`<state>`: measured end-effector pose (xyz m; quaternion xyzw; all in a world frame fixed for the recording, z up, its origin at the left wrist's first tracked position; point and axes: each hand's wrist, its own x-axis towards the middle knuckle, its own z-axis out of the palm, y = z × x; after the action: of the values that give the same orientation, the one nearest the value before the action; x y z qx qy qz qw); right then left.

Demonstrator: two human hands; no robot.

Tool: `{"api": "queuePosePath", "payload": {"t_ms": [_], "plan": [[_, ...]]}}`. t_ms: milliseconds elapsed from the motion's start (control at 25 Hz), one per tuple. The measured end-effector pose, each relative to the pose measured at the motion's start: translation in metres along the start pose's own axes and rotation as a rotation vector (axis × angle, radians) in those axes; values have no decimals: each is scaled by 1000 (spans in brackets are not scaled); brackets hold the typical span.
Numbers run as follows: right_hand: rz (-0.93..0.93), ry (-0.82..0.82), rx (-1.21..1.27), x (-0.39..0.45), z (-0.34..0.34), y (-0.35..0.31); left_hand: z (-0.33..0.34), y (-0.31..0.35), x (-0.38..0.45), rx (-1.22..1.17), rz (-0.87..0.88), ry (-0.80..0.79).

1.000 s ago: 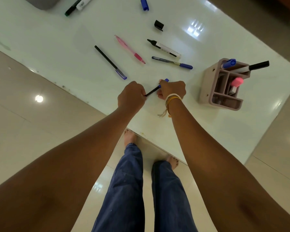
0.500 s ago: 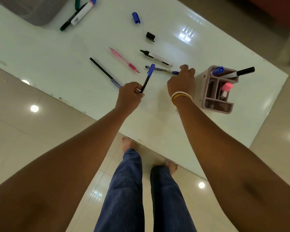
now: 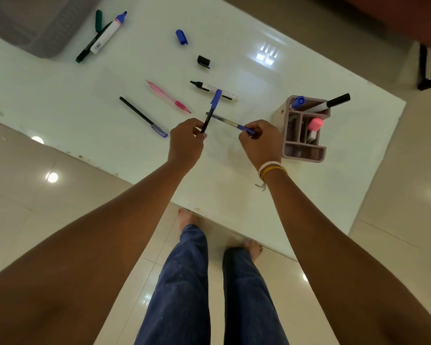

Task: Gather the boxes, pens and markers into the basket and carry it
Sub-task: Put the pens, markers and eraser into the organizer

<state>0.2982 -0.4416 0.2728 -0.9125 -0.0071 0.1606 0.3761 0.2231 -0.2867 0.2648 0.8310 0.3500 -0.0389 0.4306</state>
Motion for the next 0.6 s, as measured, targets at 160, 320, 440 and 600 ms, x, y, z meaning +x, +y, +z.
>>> {"api": "queuePosePath", "payload": {"t_ms": [160, 320, 440, 600], "plan": [[71, 157, 404, -11, -33, -2, 15, 21, -10, -22, 69, 6], [1, 404, 479, -25, -64, 1, 35, 42, -28, -89, 101, -26], [-60, 598, 512, -26, -92, 5, 48, 54, -40, -122, 84, -44], [-157, 652, 510, -15, -116, 5, 58, 68, -51, -146, 119, -57]]}}
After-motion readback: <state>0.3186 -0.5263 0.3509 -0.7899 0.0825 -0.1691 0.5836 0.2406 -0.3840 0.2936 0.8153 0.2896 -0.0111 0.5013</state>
